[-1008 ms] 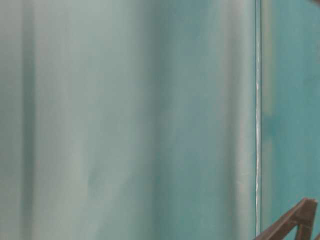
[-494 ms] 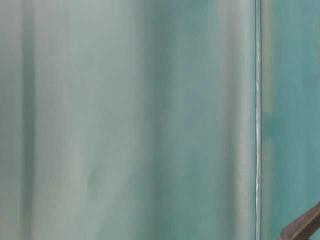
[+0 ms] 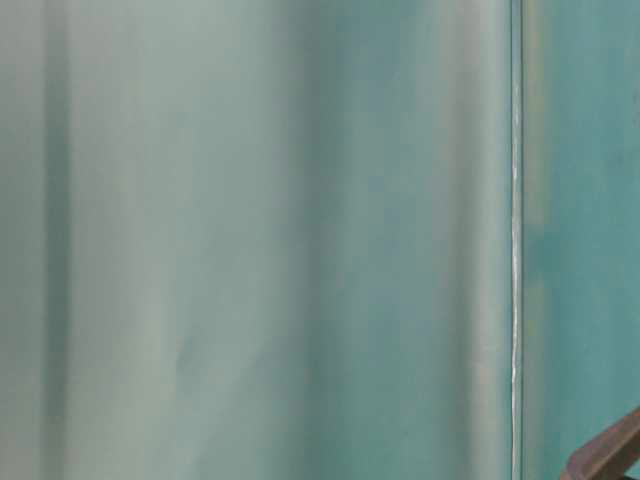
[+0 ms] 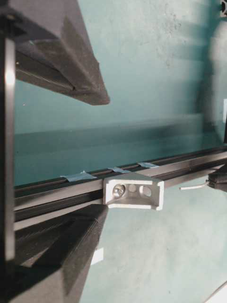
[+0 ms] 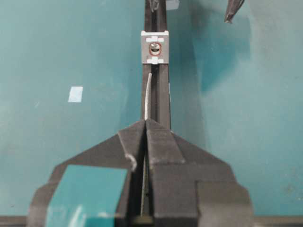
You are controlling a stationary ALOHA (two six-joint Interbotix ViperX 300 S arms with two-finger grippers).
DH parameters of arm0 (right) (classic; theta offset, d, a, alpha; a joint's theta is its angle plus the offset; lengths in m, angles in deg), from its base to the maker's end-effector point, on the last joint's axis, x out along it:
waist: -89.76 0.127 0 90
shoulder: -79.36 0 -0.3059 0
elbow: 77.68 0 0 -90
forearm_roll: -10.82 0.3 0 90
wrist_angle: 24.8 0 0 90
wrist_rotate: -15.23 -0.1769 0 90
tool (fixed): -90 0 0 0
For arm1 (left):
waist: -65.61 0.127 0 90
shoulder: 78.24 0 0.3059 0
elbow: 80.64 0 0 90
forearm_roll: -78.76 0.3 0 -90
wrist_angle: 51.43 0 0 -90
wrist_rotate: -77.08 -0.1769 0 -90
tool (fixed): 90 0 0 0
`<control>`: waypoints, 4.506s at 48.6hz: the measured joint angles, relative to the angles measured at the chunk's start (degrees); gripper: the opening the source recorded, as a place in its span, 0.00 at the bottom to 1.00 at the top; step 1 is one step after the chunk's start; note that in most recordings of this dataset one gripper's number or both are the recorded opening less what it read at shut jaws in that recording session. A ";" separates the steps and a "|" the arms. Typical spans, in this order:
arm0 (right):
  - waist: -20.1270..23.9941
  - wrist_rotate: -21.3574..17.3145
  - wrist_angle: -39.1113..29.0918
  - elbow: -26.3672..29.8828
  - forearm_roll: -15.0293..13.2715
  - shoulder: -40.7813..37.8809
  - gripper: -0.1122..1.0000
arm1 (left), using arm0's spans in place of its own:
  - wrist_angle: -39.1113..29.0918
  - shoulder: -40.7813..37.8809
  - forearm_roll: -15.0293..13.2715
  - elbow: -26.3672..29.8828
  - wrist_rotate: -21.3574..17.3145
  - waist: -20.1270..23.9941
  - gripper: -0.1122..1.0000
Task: Insert the wire through the hole in the metal fitting marked with a red label. (retake)
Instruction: 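Carry the wire tip down toward the red-ringed hole on the rail, then align the wire tip and push it through the fitting's hole leftward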
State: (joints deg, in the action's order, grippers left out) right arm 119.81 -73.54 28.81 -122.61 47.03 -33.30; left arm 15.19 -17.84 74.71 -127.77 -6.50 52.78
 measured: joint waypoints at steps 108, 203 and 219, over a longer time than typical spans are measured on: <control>-0.35 2.72 4.92 3.52 0.44 -5.45 0.13 | 0.53 -0.18 0.00 0.79 0.00 -1.41 0.58; -4.66 7.29 3.25 12.04 -0.88 -10.46 0.13 | 0.09 -0.18 0.09 1.49 0.00 -2.02 0.57; -5.10 7.29 3.16 13.01 -1.93 -10.63 0.13 | -0.44 -0.18 0.18 1.49 0.00 -2.02 0.57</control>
State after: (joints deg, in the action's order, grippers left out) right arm 114.72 -66.25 31.98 -109.61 45.10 -43.93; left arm 14.75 -18.02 74.89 -126.27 -6.50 50.76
